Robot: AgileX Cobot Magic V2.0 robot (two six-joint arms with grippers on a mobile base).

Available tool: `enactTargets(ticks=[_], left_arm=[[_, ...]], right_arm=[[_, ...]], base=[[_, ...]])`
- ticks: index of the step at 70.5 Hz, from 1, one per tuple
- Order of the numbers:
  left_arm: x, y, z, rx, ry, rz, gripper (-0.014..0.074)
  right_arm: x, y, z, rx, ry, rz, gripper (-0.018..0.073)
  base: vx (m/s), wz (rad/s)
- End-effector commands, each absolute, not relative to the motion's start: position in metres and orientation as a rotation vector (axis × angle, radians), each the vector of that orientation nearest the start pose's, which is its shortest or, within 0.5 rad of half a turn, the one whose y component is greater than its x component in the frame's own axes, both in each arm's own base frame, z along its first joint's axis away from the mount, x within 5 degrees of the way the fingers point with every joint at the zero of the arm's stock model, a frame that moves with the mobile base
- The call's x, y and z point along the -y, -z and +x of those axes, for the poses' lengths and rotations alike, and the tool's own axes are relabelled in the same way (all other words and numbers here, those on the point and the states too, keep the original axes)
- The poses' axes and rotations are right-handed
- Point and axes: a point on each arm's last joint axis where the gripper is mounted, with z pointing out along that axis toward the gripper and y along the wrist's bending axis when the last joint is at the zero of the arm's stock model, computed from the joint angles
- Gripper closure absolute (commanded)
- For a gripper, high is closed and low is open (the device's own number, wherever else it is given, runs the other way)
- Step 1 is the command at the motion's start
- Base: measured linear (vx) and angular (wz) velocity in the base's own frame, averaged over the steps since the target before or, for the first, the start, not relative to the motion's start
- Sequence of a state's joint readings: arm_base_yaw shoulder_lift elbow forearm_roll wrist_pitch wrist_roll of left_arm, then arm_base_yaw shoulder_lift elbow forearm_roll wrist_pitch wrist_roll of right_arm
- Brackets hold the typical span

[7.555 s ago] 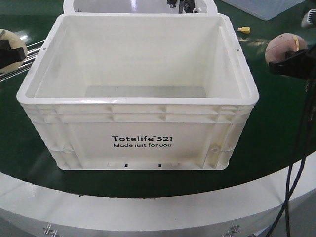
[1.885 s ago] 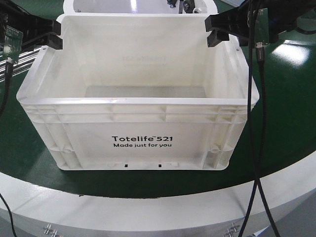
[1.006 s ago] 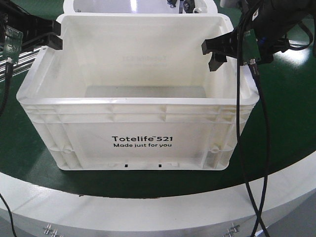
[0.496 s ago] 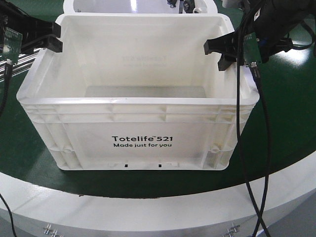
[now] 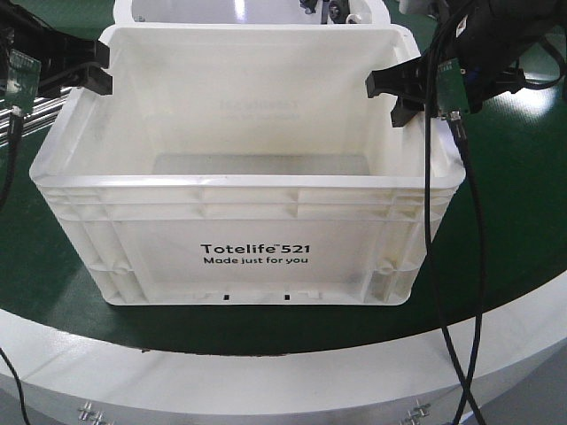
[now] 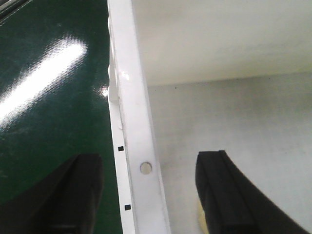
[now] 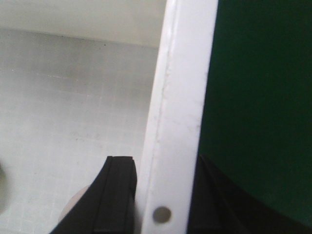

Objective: Place moving items into box and shelve
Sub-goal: 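Close both grippers on the tote's side rims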

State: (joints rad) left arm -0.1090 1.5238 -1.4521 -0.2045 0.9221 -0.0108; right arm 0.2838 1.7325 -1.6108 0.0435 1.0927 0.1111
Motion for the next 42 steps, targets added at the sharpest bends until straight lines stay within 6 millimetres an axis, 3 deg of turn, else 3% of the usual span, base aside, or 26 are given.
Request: enactTargets(ticks=[1,42], left_arm=[[0.051,-0.387,0.324,-2.364,0.334,0.028,0.0083],[0.053,-0.361,0.338,-2.478,0.331,0.029,0.0083]], right_arm=[[-0.108,-0.351,0.353,-2.607,-0.225,-0.219,0.0571],[-0.11,-0.351,0.352,-2.608,-0.254,-0.215,0.0571]], base=[[0.0,0.0],[0.0,0.0]])
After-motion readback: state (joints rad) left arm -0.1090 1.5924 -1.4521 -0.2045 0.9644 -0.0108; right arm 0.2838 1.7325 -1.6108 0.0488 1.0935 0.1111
